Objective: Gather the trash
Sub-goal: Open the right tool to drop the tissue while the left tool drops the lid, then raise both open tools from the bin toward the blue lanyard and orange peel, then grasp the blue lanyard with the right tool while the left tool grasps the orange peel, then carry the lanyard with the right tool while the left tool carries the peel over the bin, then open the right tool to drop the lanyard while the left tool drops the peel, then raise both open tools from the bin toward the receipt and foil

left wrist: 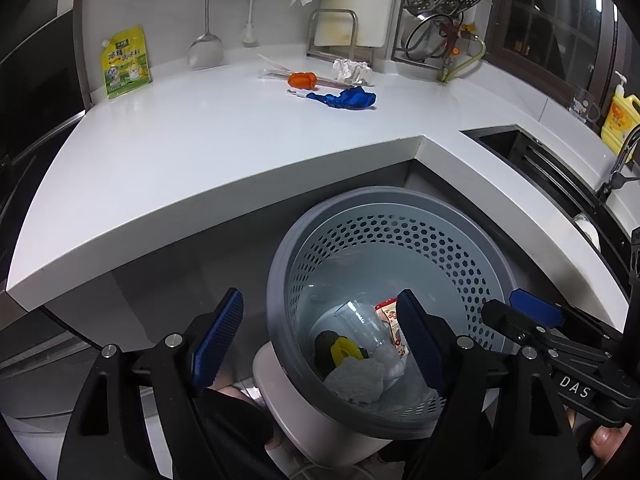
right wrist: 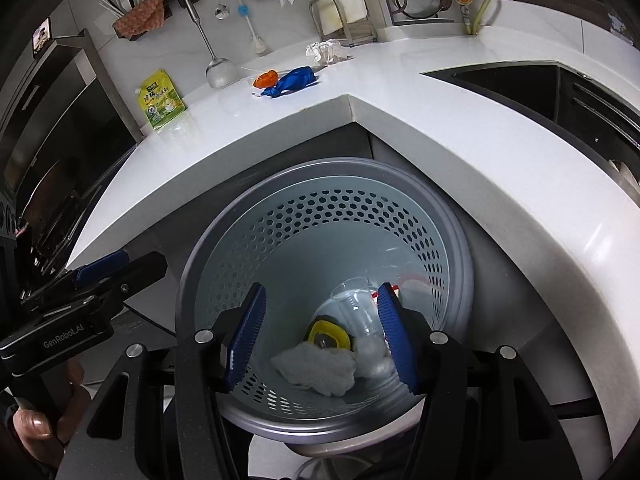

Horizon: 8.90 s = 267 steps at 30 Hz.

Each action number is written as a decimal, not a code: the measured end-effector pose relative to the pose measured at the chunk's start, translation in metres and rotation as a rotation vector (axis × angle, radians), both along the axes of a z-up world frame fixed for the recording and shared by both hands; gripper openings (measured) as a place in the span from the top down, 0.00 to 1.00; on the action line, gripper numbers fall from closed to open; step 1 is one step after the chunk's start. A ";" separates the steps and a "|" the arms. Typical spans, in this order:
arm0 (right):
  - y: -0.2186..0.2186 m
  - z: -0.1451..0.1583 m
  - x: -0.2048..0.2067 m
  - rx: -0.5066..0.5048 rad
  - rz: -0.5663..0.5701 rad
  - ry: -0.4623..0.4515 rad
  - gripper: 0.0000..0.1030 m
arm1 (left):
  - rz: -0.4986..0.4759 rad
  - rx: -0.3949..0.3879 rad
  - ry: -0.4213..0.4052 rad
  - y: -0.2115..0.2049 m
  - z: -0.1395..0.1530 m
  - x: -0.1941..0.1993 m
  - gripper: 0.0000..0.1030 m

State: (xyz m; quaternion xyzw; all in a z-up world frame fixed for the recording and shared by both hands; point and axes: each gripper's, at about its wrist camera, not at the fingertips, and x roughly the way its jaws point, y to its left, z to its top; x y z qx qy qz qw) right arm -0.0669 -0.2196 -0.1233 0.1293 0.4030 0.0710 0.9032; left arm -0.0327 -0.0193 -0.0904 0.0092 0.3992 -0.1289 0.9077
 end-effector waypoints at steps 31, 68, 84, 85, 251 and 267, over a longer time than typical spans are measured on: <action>-0.006 0.005 0.004 0.032 -0.009 -0.020 0.43 | 0.094 -0.019 -0.063 0.029 0.017 0.011 0.09; 0.034 0.065 0.195 -0.130 0.047 -0.087 0.26 | 0.151 0.007 -0.129 0.055 0.059 0.160 0.06; 0.044 0.054 0.268 -0.155 0.091 -0.008 0.25 | 0.146 0.049 -0.097 0.043 0.053 0.204 0.06; 0.046 0.053 0.273 -0.159 0.096 0.002 0.25 | 0.148 0.045 -0.091 0.044 0.052 0.206 0.06; -0.001 0.011 0.016 0.014 -0.031 -0.009 0.49 | -0.022 0.024 0.002 -0.021 0.002 0.017 0.30; -0.001 0.008 0.025 0.027 -0.025 -0.008 0.42 | 0.035 0.012 -0.035 -0.004 0.010 0.025 0.07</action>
